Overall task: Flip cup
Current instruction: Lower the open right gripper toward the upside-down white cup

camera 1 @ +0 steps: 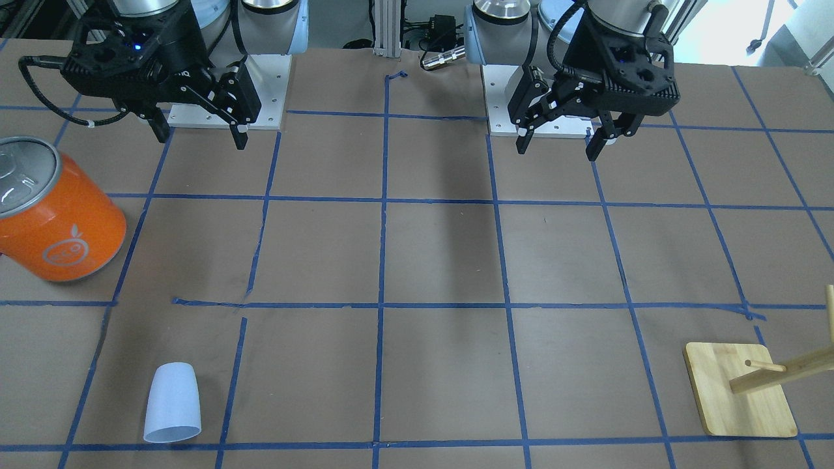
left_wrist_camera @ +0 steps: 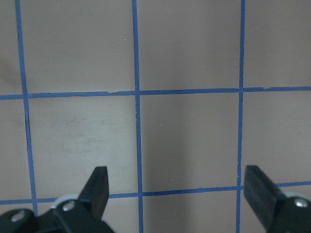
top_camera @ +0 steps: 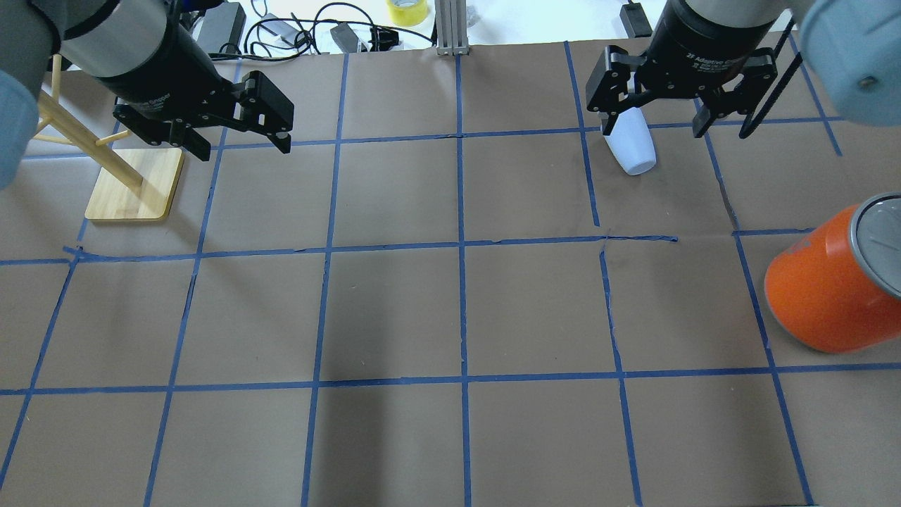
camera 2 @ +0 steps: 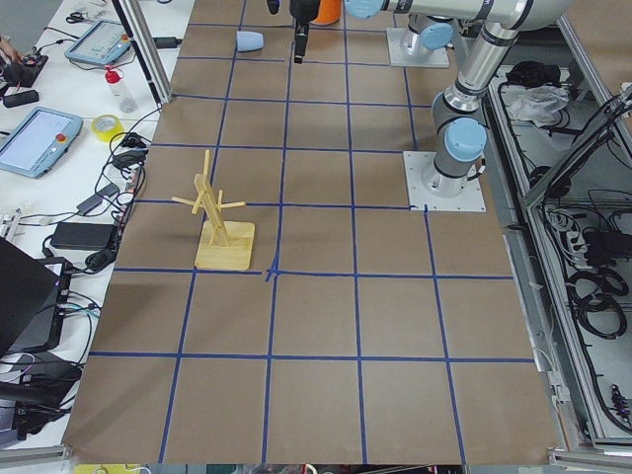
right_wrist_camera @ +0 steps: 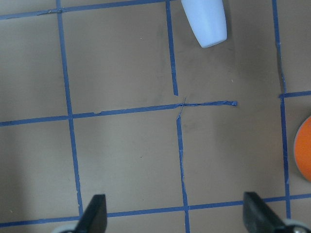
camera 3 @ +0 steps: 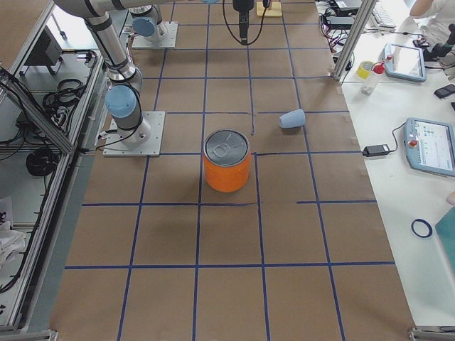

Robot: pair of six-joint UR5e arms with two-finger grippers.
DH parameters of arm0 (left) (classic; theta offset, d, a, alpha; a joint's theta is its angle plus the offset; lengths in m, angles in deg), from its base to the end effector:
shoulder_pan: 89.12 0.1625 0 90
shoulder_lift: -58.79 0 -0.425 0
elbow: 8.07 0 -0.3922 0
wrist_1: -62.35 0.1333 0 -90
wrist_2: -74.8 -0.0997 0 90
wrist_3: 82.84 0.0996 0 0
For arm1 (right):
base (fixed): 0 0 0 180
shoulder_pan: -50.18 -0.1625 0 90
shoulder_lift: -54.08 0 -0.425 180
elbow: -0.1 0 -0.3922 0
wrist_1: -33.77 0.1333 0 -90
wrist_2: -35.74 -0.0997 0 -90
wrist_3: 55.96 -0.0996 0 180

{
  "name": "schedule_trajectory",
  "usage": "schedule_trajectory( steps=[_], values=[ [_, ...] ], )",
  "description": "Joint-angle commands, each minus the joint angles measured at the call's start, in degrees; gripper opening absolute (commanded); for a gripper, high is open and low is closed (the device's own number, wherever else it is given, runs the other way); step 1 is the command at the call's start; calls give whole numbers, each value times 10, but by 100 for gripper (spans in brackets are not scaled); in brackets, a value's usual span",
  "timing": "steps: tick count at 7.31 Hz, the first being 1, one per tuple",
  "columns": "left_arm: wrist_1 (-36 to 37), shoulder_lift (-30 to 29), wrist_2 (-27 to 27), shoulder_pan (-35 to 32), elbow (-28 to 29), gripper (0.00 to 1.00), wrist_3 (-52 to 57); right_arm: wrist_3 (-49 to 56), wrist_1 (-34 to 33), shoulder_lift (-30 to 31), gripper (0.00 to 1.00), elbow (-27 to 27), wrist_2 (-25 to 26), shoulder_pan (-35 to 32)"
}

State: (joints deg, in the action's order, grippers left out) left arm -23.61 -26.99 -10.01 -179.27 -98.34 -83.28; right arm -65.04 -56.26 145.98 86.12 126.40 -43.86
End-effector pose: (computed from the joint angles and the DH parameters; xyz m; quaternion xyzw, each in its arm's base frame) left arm -0.1435 -0.4721 0.5290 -0.0006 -0.9966 0.0694 0.0455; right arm 0.1660 -0.4750 0.5386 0.0442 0.9977 -0.0519 0.0002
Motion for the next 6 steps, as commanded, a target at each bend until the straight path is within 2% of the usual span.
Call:
schedule_trajectory(
  steps=[1, 6],
  values=[
    [0, 0, 0, 0, 0, 100, 0, 0, 2, -3, 100, 1, 1, 0],
    [1, 0, 0, 0, 0, 100, 0, -2, 10, -3, 100, 5, 0, -2]
  ],
)
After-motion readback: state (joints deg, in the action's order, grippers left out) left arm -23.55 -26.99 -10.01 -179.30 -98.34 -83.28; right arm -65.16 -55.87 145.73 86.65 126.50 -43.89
